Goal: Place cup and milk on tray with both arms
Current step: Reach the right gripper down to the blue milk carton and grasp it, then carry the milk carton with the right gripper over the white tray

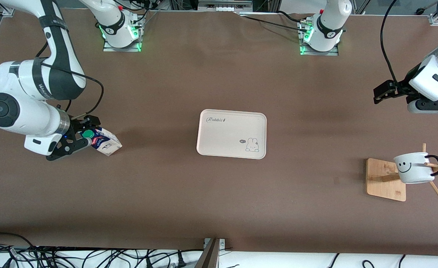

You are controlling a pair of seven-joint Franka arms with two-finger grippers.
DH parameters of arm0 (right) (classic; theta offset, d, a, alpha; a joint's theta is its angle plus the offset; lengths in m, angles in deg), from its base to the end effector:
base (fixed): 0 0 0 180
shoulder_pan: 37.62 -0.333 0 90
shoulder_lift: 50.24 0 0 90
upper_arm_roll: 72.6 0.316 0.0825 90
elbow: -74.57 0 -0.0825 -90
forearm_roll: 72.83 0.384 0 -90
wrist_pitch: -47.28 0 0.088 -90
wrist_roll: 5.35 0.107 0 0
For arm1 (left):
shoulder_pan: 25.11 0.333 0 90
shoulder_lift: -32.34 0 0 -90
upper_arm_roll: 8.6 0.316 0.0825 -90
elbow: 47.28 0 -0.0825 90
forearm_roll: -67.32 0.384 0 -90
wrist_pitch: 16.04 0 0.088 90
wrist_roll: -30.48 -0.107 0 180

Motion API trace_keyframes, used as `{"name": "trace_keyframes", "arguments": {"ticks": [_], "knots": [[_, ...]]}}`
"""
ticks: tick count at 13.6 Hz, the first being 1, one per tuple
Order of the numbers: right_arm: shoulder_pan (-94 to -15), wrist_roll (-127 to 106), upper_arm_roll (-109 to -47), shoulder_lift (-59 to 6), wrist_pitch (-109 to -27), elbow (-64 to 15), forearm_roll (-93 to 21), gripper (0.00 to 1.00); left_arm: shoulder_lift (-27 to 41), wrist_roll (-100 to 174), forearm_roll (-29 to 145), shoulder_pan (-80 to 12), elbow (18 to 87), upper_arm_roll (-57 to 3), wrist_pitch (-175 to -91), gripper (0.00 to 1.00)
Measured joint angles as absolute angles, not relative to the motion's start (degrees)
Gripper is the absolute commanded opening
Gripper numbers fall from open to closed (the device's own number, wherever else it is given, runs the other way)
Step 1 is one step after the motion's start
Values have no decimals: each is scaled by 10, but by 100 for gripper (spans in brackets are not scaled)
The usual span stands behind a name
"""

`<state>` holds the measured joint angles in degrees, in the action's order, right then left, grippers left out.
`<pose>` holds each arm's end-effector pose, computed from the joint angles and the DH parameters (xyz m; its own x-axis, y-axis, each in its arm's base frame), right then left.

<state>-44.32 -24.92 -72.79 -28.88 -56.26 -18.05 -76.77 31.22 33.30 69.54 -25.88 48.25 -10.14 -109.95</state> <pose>0.6400 0.0675 0.3956 0.8715 0.4510 -0.1927 0.4595 -0.8882 -0.0006 0.5621 -0.0186 0.5738 0.9989 0.0062 -0.0459 0.0044 -0.9992 -0.0403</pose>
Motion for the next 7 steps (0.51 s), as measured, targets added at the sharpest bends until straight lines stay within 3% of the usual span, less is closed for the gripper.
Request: {"name": "trace_keyframes", "arguments": {"ticks": [7], "knots": [[-442,-272,-738,-283,-621,-238,-770,100,312,333,695,-259,482,-101,-1099,100]]}}
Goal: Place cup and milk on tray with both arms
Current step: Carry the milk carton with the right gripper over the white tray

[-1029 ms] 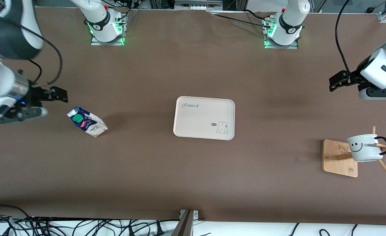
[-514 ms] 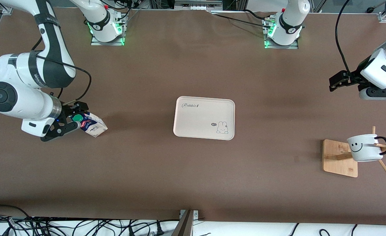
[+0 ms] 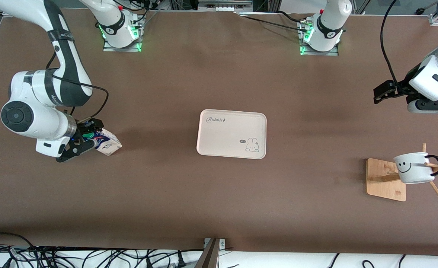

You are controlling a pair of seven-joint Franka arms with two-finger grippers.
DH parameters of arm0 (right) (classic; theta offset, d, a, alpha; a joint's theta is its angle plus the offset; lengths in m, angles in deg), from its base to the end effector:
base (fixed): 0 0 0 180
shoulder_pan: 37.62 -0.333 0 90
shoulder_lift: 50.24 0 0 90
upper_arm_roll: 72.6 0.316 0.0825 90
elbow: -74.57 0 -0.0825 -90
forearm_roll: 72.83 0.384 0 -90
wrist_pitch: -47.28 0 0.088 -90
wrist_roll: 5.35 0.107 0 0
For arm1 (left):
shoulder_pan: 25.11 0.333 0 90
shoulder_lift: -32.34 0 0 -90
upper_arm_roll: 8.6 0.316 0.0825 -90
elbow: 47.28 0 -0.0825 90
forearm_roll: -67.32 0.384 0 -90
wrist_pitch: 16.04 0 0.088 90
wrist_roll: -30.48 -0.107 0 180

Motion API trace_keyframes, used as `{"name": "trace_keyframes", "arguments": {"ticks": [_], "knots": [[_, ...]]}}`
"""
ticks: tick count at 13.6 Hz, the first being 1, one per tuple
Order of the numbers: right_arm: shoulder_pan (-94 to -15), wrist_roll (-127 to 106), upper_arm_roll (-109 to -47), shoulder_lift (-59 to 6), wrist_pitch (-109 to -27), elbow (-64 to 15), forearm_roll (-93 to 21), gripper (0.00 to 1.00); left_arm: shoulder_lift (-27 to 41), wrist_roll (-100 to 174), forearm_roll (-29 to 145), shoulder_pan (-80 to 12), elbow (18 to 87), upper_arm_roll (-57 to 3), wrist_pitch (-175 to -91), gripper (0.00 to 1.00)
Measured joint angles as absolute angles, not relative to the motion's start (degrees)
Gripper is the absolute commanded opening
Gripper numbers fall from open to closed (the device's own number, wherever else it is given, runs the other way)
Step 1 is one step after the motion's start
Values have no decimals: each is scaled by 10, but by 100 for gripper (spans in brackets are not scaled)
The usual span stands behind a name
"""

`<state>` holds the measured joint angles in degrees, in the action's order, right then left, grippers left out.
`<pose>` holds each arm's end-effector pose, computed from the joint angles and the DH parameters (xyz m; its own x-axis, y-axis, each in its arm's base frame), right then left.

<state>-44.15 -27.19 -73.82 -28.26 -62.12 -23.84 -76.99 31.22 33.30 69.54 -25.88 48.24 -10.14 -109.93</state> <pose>0.6315 0.0546 0.3505 0.8563 0.4745 -0.2040 0.4836 -0.8753 -0.0058 0.5621 -0.0186 0.5738 0.9989 0.0063 -0.0461 0.0044 -0.9992 -0.0403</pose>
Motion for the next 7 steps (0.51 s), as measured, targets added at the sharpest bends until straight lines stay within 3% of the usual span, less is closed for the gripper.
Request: {"name": "trace_keyframes", "arguments": {"ticks": [3,6,7], "knots": [[-441,-272,-742,-283,-627,-253,-770,83,312,333,695,-259,482,-101,-1099,100],[-439,-274,-748,-283,-638,-266,-770,56,312,333,695,-259,482,-101,-1099,100],[-439,-275,-748,-283,-640,-268,-770,52,312,333,695,-259,482,-101,-1099,100]]}}
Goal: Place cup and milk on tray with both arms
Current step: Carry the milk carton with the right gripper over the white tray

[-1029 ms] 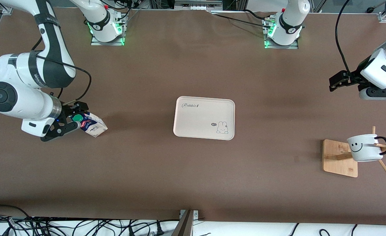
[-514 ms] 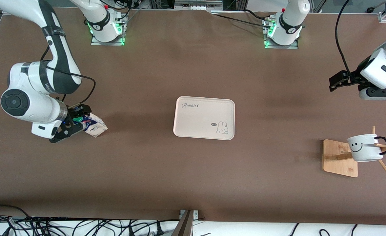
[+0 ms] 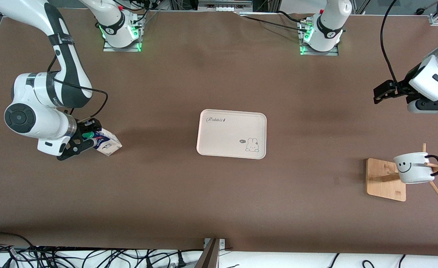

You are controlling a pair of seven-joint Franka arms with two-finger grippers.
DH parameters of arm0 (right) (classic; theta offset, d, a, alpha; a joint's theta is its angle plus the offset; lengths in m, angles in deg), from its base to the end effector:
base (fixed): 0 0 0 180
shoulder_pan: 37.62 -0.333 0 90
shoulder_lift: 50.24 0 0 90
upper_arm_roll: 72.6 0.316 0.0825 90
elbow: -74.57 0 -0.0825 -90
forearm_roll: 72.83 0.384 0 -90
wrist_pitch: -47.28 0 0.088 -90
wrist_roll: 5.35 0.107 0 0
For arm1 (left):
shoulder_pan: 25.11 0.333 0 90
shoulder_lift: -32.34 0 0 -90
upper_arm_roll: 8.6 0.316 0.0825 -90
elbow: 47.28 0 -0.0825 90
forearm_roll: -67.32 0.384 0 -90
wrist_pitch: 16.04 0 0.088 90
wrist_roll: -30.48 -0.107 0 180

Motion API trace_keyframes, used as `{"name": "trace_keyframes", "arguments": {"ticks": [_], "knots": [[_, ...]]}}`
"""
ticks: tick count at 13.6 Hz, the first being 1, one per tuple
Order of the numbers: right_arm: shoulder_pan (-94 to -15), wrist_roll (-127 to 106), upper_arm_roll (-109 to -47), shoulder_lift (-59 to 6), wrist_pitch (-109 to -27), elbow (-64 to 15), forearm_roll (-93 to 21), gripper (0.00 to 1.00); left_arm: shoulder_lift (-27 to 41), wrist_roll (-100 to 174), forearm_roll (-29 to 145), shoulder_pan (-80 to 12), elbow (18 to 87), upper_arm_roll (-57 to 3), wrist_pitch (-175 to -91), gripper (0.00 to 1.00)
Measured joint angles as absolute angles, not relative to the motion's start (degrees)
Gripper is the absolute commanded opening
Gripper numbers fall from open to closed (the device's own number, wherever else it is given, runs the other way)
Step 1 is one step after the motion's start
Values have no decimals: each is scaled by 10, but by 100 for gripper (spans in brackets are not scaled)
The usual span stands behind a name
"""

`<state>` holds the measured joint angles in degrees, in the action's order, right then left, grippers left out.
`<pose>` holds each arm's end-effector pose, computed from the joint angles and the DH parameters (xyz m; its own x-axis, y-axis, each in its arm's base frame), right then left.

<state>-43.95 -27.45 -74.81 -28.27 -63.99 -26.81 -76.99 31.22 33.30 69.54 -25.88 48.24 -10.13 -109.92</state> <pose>0.6232 0.0417 0.3303 0.8585 0.4618 -0.2230 0.4718 -0.8817 -0.0096 0.5621 -0.0185 0.5738 0.9989 0.0064 -0.0463 0.0046 -0.9992 -0.0403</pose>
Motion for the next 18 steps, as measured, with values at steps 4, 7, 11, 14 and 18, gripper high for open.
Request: {"name": "trace_keyframes", "arguments": {"ticks": [4,7,11,14,18], "knots": [[-440,-275,-748,-284,-640,-269,-770,47,312,333,695,-259,482,-101,-1099,100],[-440,-268,-746,-288,-640,-266,-769,47,312,333,695,-259,482,-101,-1099,100],[-463,-203,-739,-291,-583,-222,-734,47,312,333,695,-259,482,-101,-1099,100],[-516,-111,-734,-292,-555,-188,-699,47,312,333,695,-259,481,-101,-1099,100],[-621,59,-731,-288,-554,-161,-645,47,312,334,695,-259,480,-101,-1099,100]]}}
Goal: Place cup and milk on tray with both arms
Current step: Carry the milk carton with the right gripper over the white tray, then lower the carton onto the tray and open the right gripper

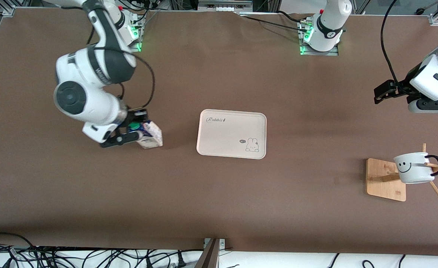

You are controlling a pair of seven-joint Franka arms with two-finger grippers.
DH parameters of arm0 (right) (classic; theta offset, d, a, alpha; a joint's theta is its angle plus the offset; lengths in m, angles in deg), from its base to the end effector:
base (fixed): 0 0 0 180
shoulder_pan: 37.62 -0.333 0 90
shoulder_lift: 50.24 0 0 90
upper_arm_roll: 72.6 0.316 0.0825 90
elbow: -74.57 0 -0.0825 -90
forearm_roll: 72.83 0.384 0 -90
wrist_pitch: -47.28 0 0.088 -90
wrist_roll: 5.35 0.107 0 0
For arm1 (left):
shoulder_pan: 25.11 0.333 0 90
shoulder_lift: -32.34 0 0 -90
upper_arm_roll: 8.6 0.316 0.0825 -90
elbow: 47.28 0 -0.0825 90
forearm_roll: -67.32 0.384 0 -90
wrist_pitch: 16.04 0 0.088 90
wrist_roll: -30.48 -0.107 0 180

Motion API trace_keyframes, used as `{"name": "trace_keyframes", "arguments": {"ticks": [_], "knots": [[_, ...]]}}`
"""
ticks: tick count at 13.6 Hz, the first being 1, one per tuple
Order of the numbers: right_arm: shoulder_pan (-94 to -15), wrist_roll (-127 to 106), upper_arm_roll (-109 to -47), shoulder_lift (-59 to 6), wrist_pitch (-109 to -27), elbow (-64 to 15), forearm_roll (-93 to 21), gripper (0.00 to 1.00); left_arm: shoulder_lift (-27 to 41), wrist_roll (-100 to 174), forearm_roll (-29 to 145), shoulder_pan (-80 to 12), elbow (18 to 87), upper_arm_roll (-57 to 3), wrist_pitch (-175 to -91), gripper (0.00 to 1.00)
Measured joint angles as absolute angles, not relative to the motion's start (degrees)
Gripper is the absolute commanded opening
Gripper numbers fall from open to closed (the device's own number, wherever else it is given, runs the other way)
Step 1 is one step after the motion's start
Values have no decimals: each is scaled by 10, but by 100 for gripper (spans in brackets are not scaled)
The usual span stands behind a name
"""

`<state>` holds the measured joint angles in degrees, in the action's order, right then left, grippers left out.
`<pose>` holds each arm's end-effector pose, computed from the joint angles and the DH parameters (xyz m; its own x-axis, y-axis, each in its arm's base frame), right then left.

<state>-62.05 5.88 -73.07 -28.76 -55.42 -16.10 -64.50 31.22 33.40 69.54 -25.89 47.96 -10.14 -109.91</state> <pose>0.5877 0.2753 0.4093 0.9647 0.1836 -0.1886 0.1679 -0.9811 -0.0963 0.5624 -0.0187 0.5761 0.9991 0.0078 -0.0415 0.0062 -0.9992 -0.0401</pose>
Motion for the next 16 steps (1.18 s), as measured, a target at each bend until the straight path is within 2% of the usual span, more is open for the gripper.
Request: {"name": "trace_keyframes", "arguments": {"ticks": [3,6,10,16], "knots": [[-709,191,-729,-258,-557,-117,-624,47,312,334,695,-259,479,-101,-1099,100],[-762,284,-729,-198,-567,-56,-624,47,312,334,695,-259,479,-101,-1099,100],[-771,306,-732,-138,-592,-16,-623,48,311,335,673,-257,479,-97,-1099,100],[-773,313,-734,-121,-598,-12,-623,52,292,335,672,-257,465,-95,-1099,100]]}}
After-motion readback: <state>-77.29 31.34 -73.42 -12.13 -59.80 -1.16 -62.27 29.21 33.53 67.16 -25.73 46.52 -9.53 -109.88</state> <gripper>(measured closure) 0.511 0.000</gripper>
